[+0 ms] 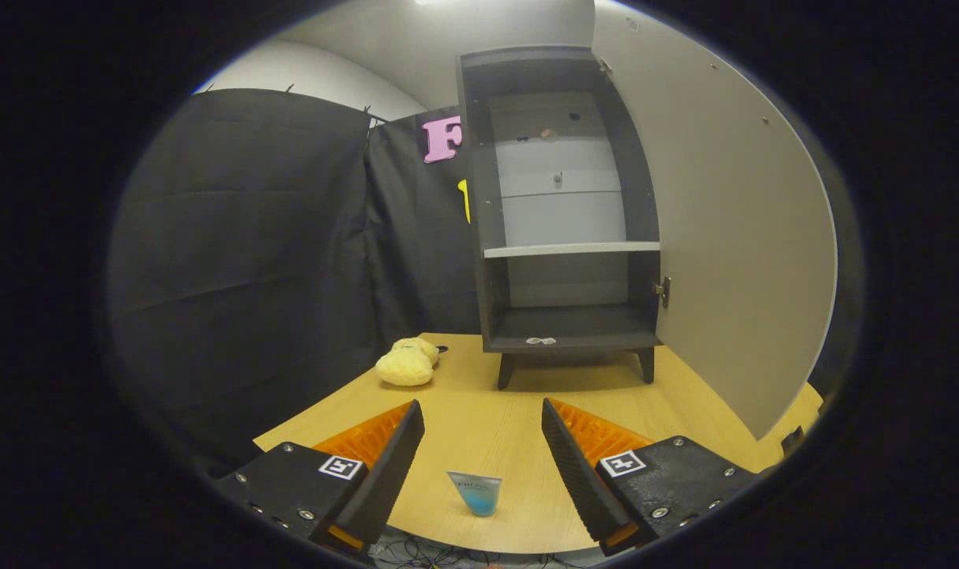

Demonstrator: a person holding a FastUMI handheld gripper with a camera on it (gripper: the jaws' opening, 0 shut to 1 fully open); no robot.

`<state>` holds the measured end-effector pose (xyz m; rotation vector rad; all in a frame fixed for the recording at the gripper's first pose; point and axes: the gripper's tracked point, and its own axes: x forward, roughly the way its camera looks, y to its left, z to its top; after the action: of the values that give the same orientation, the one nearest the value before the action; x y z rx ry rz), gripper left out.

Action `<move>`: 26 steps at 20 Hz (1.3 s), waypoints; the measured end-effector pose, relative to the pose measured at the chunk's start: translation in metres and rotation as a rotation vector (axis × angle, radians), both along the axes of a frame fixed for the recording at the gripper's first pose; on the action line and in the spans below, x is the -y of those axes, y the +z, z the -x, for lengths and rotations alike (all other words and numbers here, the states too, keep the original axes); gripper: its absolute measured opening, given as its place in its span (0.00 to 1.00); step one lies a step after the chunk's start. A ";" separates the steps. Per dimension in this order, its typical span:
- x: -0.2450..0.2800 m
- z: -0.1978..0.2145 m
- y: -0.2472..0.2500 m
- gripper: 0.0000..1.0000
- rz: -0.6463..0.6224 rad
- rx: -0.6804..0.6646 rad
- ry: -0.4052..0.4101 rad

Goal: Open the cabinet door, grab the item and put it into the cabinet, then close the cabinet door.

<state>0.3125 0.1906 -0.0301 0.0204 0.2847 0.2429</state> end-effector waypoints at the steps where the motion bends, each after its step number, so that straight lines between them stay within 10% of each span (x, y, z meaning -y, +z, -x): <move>1: -0.001 0.002 -0.004 0.93 0.004 -0.014 0.001; 26: 0.013 0.045 -0.078 0.80 0.112 -0.372 -0.051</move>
<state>0.2671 0.1779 -0.1080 -0.0381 0.6668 0.1705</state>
